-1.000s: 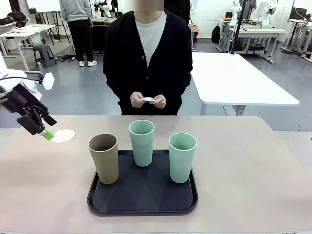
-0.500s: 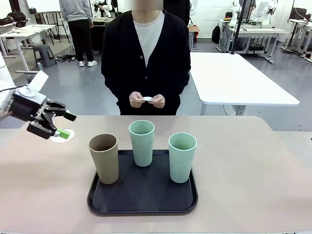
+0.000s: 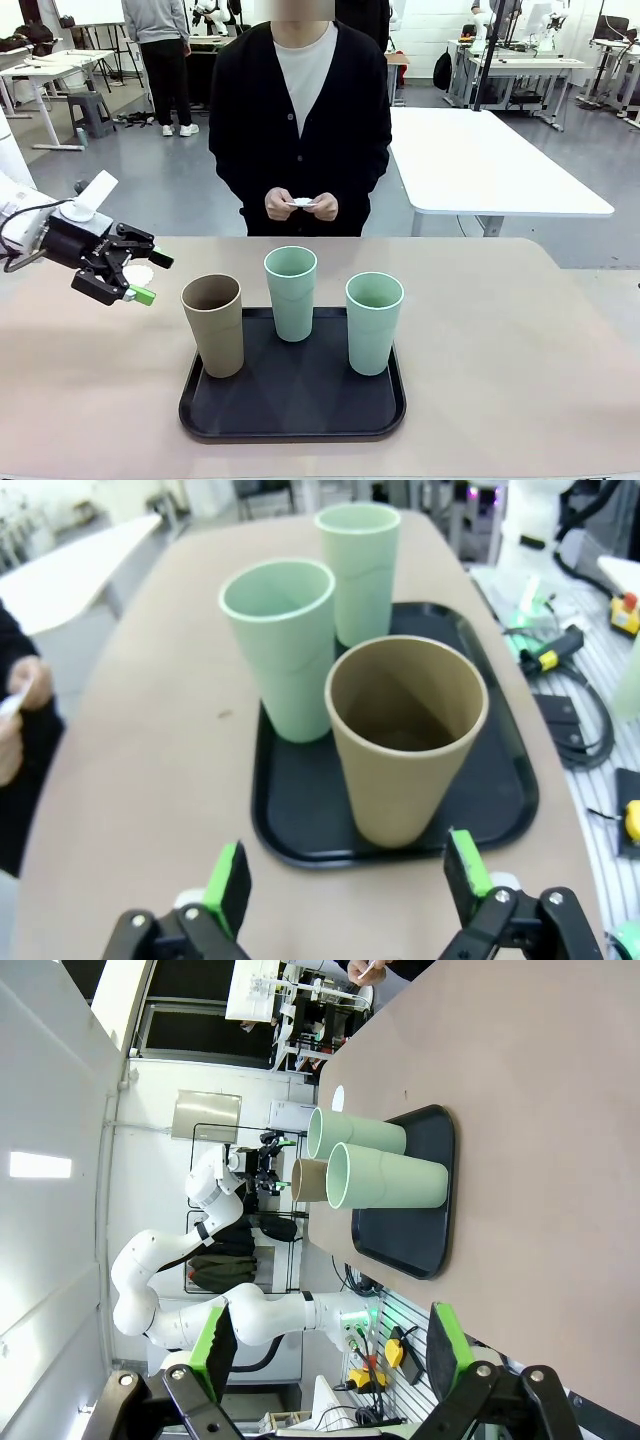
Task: Place coasters on the table and set cups on them.
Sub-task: Pick up one Reusable plastic cup and place it on a coaster set by the human.
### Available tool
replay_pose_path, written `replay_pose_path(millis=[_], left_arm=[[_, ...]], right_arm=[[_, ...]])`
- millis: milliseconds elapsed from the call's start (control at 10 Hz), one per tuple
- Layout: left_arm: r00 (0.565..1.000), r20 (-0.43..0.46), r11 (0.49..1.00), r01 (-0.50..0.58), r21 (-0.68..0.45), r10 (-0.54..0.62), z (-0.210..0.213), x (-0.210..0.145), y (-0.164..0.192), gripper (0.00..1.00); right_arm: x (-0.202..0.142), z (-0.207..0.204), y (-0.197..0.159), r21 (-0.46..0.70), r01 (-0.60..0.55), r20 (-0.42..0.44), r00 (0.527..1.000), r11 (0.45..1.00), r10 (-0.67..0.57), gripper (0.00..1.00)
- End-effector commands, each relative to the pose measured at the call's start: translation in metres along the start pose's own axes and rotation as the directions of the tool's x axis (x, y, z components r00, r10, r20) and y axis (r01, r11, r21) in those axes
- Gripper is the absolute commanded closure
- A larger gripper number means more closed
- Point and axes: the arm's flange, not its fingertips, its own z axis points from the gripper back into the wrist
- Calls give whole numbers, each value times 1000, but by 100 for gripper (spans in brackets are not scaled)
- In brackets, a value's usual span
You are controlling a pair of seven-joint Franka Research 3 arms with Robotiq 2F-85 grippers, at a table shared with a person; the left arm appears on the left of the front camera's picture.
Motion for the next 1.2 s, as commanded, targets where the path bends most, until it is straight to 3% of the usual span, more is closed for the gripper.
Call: replay_pose_path(millis=[0, 400, 700, 900, 1100], left_arm=[[1000, 17, 1000, -6, 21, 5, 4, 7, -5, 0], [1000, -3, 1000, 12, 14, -12, 6, 5, -1, 0], [992, 121, 1000, 24, -1, -23, 3, -30, 1, 0], [967, 249, 998, 56, -8, -52, -2, -43, 0, 0], [951, 300, 996, 84, 4, -82, -15, -56, -2, 0]], right_arm=[[3, 1, 1, 25, -16, 11, 1000, 1000, 16, 0], [3, 1, 1, 25, -16, 11, 1000, 1000, 16, 0], [3, 1, 1, 25, -16, 11, 1000, 1000, 16, 0], [3, 1, 1, 25, -16, 11, 1000, 1000, 16, 0], [3, 1, 1, 25, -16, 11, 1000, 1000, 16, 0]])
